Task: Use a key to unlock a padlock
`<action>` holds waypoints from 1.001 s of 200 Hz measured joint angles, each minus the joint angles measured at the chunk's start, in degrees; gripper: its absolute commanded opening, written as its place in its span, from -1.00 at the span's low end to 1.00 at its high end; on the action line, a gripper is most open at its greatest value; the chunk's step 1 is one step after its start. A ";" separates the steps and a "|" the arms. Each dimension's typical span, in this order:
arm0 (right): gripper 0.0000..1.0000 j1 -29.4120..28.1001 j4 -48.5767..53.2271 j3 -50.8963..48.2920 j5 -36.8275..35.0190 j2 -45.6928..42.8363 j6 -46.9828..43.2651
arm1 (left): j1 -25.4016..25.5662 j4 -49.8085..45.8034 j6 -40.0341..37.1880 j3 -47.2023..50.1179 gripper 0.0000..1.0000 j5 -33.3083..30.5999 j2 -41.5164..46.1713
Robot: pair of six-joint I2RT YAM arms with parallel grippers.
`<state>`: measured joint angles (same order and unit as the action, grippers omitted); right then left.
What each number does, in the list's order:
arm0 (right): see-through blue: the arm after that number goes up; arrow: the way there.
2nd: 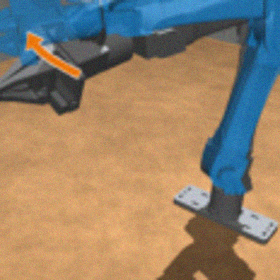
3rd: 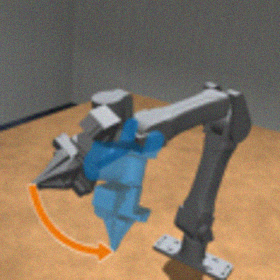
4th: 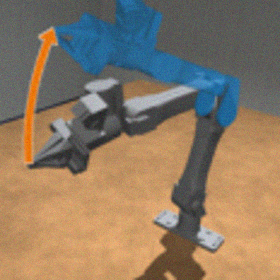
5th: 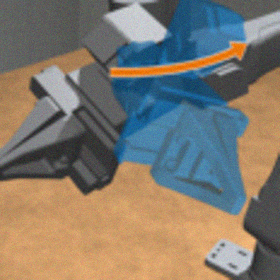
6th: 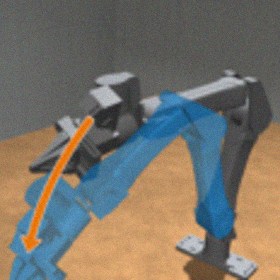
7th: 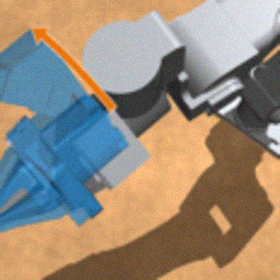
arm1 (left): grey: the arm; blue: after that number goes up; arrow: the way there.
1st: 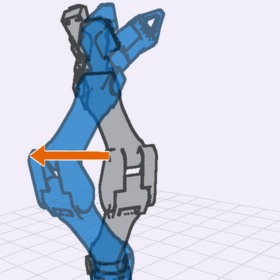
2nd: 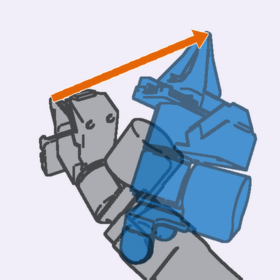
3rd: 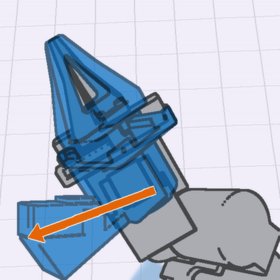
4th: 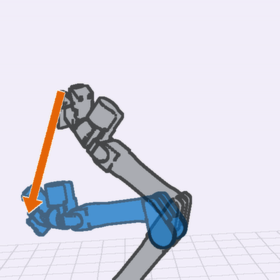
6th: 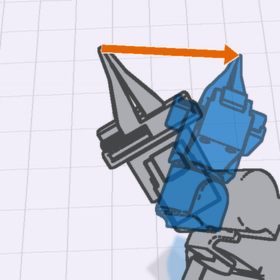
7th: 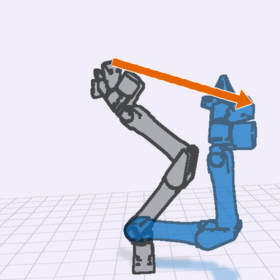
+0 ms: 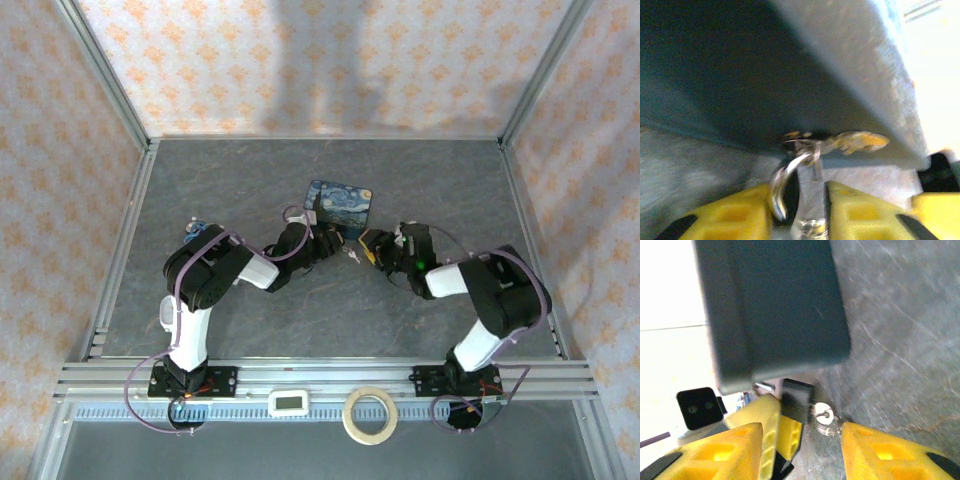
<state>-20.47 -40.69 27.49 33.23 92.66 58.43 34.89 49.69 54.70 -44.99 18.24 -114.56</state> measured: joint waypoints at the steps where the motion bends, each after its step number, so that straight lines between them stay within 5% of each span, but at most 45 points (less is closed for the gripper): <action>1: -0.10 0.00 0.39 0.11 -0.13 -0.20 -0.35 | 0.00 -0.11 -0.15 0.04 -0.08 0.00 0.13; 37: -0.09 -1.46 16.35 5.84 -8.35 -7.91 -13.22 | -0.13 -0.68 1.33 4.94 0.11 -0.76 5.99; 99: -0.09 -10.16 34.82 16.90 -18.47 -9.18 -29.51 | -5.38 -0.61 4.39 13.57 0.12 -3.63 18.08; 200: 0.21 -22.64 58.10 40.35 -32.11 11.89 -41.83 | -11.39 1.27 5.46 17.27 0.12 -7.17 24.22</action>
<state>-43.11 17.41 67.83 1.13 104.55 16.60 23.51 50.96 60.16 -27.73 11.07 -90.35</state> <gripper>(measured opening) 0.604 0.560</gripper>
